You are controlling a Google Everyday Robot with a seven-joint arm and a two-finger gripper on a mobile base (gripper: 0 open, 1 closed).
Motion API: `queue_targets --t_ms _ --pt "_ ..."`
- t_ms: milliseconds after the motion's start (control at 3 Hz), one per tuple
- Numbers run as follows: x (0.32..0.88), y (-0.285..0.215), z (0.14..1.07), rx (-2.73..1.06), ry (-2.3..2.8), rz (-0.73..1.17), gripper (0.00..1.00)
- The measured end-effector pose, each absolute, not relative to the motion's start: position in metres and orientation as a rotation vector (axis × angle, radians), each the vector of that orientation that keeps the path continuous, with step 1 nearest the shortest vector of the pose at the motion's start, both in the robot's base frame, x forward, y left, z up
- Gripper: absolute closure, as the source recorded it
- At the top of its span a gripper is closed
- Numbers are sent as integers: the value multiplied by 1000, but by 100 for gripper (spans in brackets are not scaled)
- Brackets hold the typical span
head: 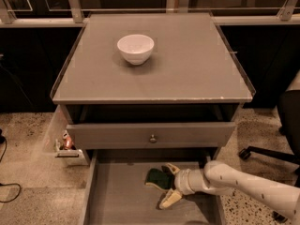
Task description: Pick sponge from middle drawer and place on counter
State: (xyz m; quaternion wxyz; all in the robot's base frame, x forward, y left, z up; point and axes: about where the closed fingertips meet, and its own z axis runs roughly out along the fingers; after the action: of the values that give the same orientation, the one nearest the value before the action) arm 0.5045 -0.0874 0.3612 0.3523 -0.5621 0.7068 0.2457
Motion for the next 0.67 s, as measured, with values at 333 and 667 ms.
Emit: queue_targets --t_ms 333,667 --pt "511 -87 351 -1409 1874 668 0" --pt "511 -87 351 -1408 1875 668 18"
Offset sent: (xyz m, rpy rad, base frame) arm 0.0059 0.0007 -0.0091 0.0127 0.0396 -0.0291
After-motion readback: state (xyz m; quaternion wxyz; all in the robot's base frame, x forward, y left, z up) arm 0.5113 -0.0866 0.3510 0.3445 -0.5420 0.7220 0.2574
